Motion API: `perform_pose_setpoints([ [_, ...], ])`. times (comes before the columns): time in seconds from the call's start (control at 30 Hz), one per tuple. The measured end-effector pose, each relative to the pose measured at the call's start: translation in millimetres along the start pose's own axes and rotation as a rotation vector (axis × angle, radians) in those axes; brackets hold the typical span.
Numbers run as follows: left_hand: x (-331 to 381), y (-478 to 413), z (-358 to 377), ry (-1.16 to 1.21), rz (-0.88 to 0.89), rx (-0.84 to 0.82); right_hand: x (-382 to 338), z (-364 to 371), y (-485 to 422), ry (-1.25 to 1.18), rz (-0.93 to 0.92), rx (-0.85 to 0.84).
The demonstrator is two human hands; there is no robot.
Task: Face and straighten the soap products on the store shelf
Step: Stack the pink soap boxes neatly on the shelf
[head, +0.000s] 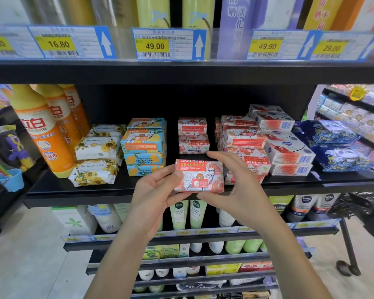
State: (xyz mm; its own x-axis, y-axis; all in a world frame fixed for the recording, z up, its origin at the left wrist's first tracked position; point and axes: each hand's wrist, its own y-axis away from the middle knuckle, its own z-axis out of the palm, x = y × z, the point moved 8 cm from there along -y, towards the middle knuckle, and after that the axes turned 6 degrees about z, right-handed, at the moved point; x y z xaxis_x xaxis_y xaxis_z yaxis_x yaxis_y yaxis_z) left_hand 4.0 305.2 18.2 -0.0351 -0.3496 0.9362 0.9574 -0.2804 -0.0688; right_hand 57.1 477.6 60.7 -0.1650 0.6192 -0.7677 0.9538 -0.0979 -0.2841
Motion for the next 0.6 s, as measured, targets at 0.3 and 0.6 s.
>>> perform_pose_setpoints([
  [0.3,-3,-2,17,0.009,0.045,-0.051,-25,-2,-9,0.403,-0.169,0.012],
  [0.6,-2,-15,3,-0.941,0.418,-0.077,-18,-69,-22,0.468,0.013,0.05],
])
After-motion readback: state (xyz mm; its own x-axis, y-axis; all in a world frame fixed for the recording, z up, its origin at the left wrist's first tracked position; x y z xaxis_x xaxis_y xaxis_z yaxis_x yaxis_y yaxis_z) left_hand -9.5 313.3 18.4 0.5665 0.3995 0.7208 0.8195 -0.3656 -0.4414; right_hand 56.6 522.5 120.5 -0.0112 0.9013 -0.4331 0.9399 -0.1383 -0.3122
